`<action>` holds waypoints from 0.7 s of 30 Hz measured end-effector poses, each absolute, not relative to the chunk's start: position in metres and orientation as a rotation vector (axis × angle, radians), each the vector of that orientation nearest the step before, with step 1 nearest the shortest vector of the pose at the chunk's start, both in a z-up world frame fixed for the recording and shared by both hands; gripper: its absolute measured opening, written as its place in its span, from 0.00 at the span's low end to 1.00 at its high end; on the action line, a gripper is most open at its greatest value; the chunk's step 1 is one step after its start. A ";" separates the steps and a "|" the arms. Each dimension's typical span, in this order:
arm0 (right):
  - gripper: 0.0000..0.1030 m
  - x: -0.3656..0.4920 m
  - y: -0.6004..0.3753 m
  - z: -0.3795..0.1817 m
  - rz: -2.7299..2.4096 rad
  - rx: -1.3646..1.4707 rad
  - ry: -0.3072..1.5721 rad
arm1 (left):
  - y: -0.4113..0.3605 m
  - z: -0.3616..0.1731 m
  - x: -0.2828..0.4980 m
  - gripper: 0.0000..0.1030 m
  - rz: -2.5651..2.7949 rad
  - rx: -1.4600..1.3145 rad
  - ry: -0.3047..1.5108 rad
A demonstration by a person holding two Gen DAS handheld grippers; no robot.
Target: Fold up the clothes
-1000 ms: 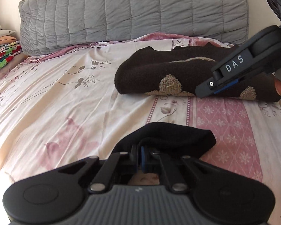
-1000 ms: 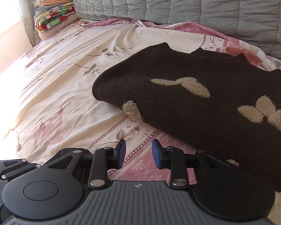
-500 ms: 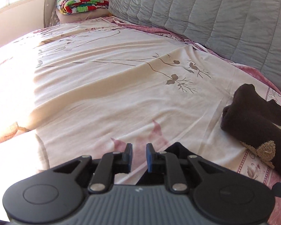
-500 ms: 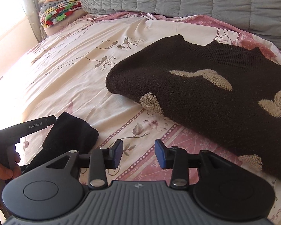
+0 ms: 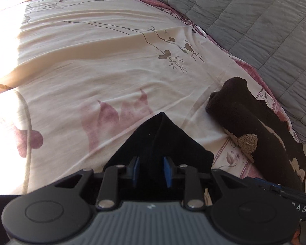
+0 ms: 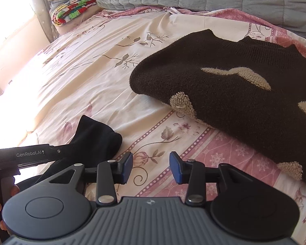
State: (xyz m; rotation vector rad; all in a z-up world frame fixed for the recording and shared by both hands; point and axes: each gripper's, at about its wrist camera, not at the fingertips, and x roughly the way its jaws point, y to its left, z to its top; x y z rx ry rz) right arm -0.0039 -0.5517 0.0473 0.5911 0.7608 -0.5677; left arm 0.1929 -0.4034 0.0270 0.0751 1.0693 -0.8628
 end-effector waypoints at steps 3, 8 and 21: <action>0.42 -0.004 -0.552 0.047 -0.569 0.591 0.761 | -0.412 0.024 0.195 0.08 -0.859 0.089 1.112; 0.42 -0.006 -0.555 0.046 -0.590 0.596 0.757 | -0.434 0.037 0.207 0.08 -0.853 0.051 1.185; 0.43 -0.006 -0.557 0.044 -0.615 0.584 0.767 | -0.482 0.071 0.224 0.07 -0.948 -0.463 1.211</action>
